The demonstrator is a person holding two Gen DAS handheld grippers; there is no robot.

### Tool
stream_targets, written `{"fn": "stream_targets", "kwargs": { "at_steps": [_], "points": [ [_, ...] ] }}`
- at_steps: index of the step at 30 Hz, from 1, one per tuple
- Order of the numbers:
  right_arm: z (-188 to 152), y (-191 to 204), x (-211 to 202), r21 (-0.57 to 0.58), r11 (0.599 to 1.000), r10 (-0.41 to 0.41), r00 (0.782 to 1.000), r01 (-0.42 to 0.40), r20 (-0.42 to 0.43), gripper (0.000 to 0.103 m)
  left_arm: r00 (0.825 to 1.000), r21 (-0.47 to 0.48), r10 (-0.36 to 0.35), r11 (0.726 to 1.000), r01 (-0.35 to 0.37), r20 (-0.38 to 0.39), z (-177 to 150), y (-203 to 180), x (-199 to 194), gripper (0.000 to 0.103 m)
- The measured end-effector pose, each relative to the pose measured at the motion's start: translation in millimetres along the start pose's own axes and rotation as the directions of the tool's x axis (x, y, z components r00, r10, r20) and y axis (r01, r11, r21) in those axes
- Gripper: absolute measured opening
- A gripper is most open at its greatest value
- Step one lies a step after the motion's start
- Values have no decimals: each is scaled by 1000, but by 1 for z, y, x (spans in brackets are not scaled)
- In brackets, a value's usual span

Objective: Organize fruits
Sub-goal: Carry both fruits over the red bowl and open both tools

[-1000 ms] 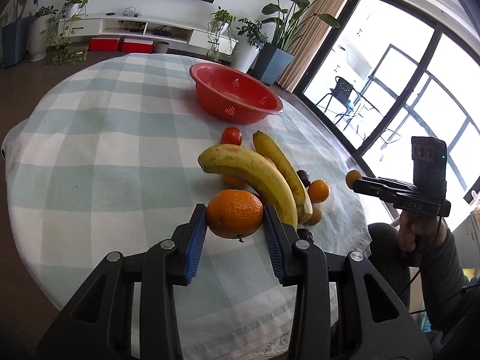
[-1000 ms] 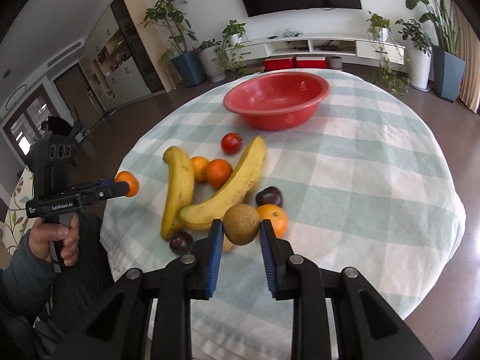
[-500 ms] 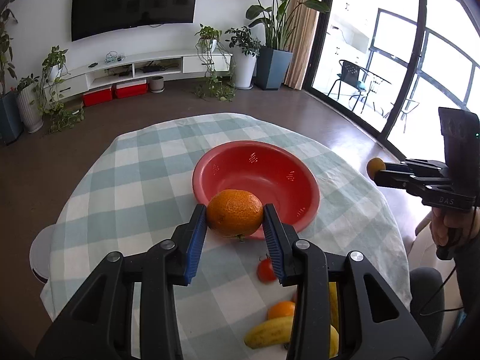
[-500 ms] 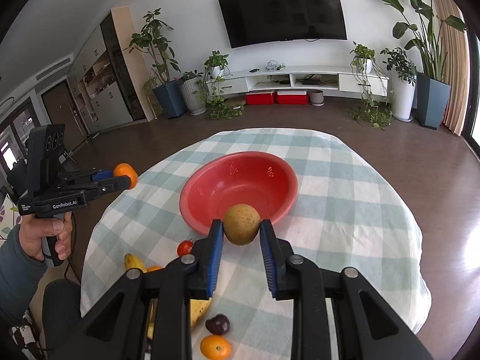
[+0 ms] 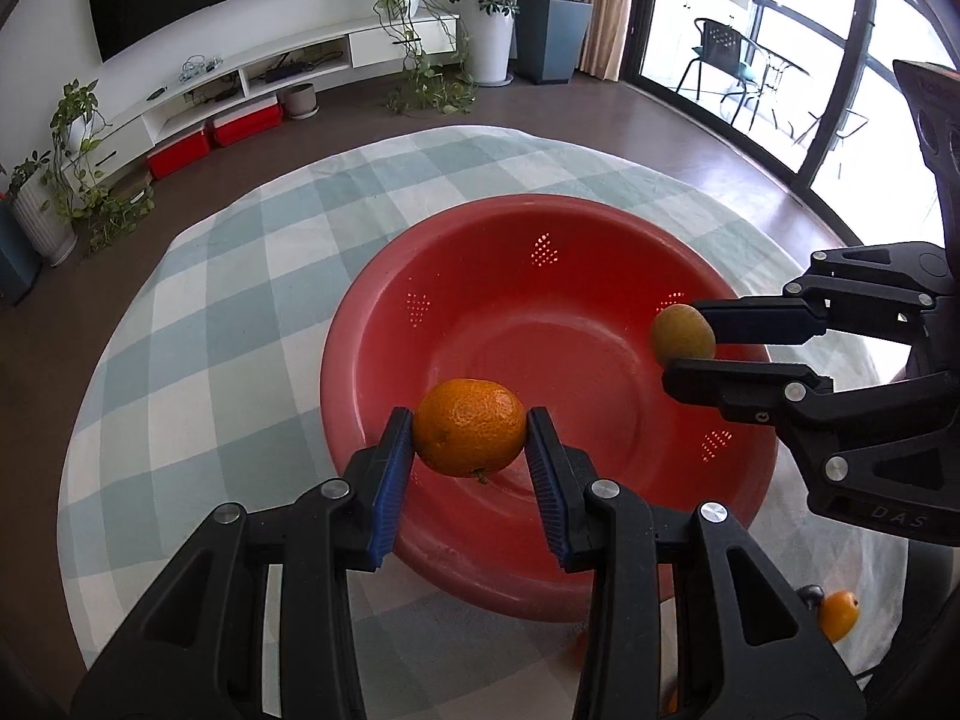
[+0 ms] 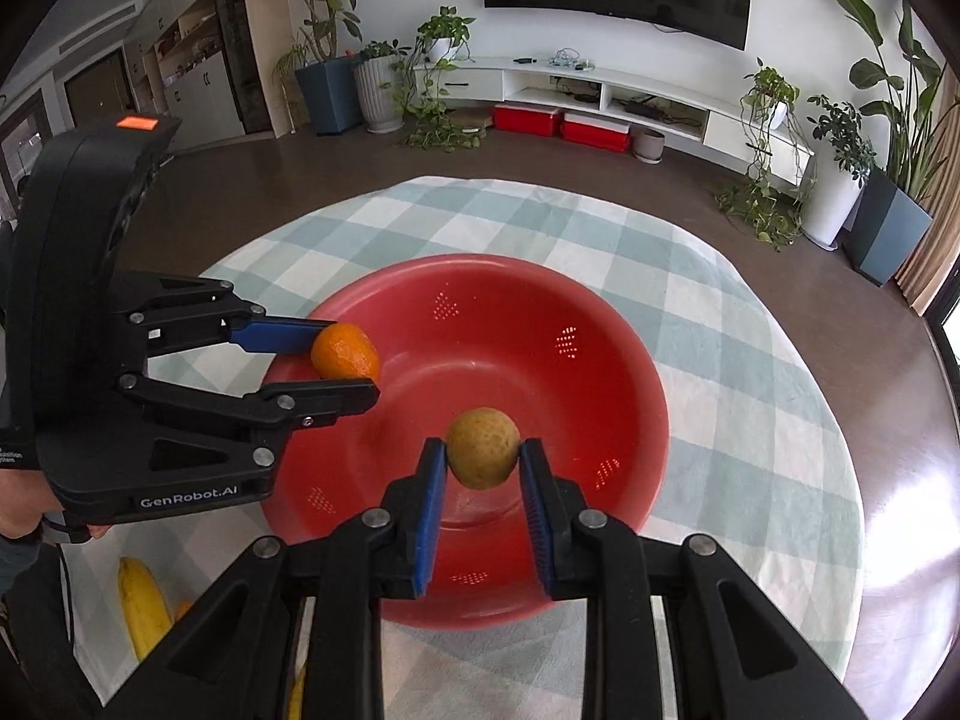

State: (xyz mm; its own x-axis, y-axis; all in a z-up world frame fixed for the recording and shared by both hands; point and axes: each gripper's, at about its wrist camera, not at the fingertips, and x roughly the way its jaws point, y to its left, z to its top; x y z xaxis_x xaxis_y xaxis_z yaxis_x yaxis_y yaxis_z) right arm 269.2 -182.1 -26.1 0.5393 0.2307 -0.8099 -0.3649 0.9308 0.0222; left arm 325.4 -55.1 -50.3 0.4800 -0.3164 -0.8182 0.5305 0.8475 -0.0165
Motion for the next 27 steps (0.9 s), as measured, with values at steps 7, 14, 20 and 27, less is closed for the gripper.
{"fn": "stream_targets", "kwargs": {
  "at_steps": [7,14,20,27],
  "points": [
    [-3,7,23,-34,999,-43,998,41,-55,28,999,64,36,997,-35,-15,-2,-13,19,36],
    [-7,7,32,-41,997,-64,995,61,-81,28,998,104,55,993,-53,-20,0,-20,25,36],
    [-9,6,32,-31,997,-69,994,67,-82,28,998,113,62,992,-58,-29,1,-21,26,37],
    [-10,8,27,-40,996,-86,994,83,-72,30,997,131,70,989,-67,-26,2,-23,24,43]
  ]
}}
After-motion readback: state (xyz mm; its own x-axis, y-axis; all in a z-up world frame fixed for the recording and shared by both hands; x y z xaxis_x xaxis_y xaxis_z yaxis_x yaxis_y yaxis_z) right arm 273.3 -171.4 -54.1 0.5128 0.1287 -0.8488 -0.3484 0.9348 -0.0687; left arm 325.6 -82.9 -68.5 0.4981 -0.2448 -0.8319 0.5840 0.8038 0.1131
